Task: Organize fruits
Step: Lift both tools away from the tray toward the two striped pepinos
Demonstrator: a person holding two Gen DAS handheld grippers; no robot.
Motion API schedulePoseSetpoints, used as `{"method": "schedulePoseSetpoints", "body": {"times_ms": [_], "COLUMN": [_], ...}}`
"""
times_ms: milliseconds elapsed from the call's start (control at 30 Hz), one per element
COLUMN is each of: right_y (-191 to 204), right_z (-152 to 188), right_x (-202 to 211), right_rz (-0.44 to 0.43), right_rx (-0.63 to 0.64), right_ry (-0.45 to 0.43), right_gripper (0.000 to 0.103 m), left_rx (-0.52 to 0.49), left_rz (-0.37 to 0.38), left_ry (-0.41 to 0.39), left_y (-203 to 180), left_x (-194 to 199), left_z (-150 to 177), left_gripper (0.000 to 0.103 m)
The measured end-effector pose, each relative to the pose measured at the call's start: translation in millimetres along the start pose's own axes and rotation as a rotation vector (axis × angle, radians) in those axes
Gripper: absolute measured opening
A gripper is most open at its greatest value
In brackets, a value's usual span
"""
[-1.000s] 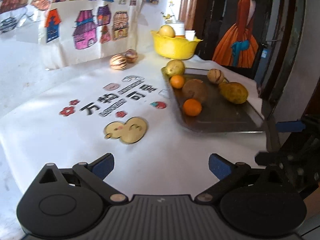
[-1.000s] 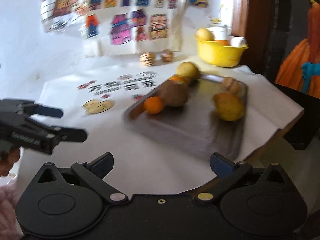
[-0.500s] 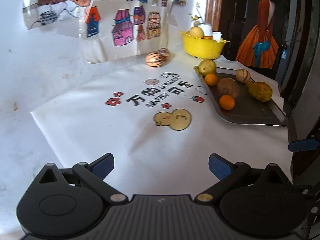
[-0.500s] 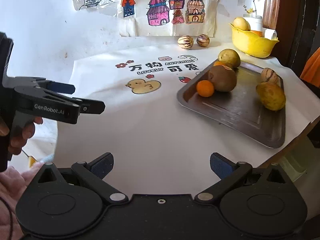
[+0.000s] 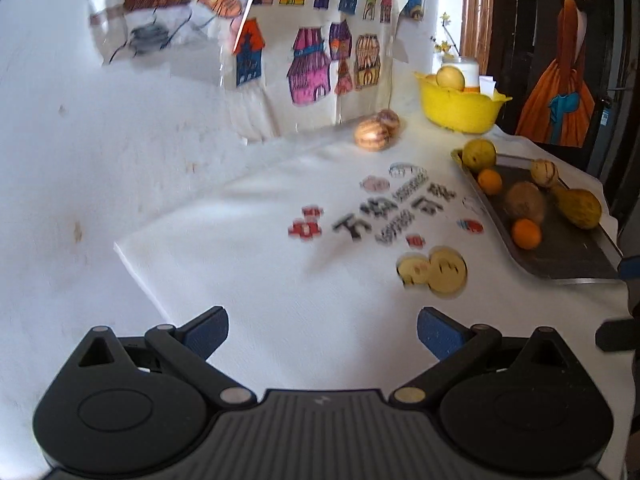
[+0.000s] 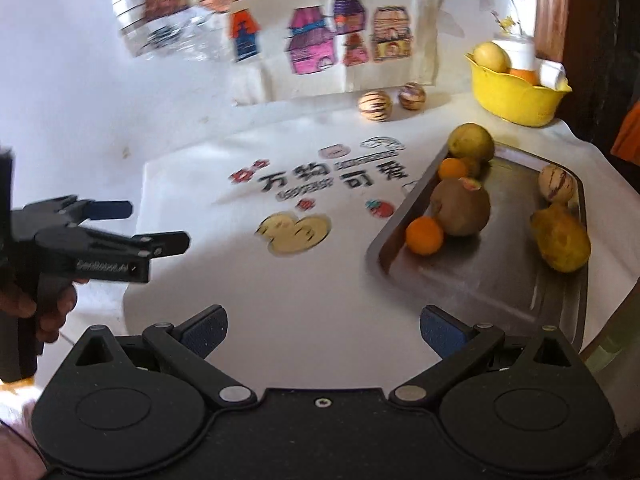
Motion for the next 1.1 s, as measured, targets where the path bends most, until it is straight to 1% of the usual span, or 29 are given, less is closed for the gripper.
{"method": "schedulePoseSetpoints", "body": {"times_ms": [100, 233, 400, 600, 700, 767, 867, 1033, 1100], "right_y": [-16.6, -45.1, -74.2, -90.2, -95.1, -100.1, -111.5, -123.9, -128.2], "right_z": [-22.2, -61.8, -125.5, -193.8, -221.9, -237.5, -258.0, -275.8, -280.0], "right_x": [-10.5, -20.8, -25.8, -45.1, -69.1, -90.4, -123.7, -177.0, -195.0], "right_rz": [0.029, 0.091, 0.14, 0.148, 0.143, 0.14, 0.126, 0.068, 0.065], "right_rx": [-0.034, -0.077, -0.115, -0.09, -0.058, -0.047, -0.065, -0.112, -0.117], "right_ry": [0.027, 0.04, 0.022, 0.023, 0.014, 0.0, -0.039, -0.047, -0.048], "right_gripper": [0.102, 0.102, 0.102, 0.102, 0.102, 0.102, 0.102, 0.102, 0.102], "left_rx": [-0.051, -0.129, -0.228, -0.32, -0.344, -0.357, -0.362, -0.371, -0.368], "left_rz": [0.006, 0.05, 0.082, 0.098, 0.097, 0.122, 0.163, 0.185, 0.187], "left_ry": [-0.044, -0.124, -0.135, -0.217, -0.233, -0.235, -0.239, -0.236, -0.228], "left_y": [-4.1, -14.7, -23.2, -24.1, -24.2, -26.8, -32.8, -41.3, -45.9], "left_x": [-7.8, -23.0, -56.2, -89.6, -108.8, -121.1, -140.2, -171.1, -182.7], "left_z": [-21.0, -51.7, -82.8, -121.6, -135.5, -142.8, -151.0, -161.7, -165.3], "left_gripper": [0.103, 0.103, 0.103, 0.103, 0.103, 0.103, 0.103, 0.103, 0.103]}}
Point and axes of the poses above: each gripper's, at about its wrist camera, not at the fingertips, and x roughly against the way its jaws point, y to its left, z to its underside, the point moved 10 cm from there along -x, roughly the way its jaws point, and after that the axes turned 2 degrees about z, right-handed, at the moved point
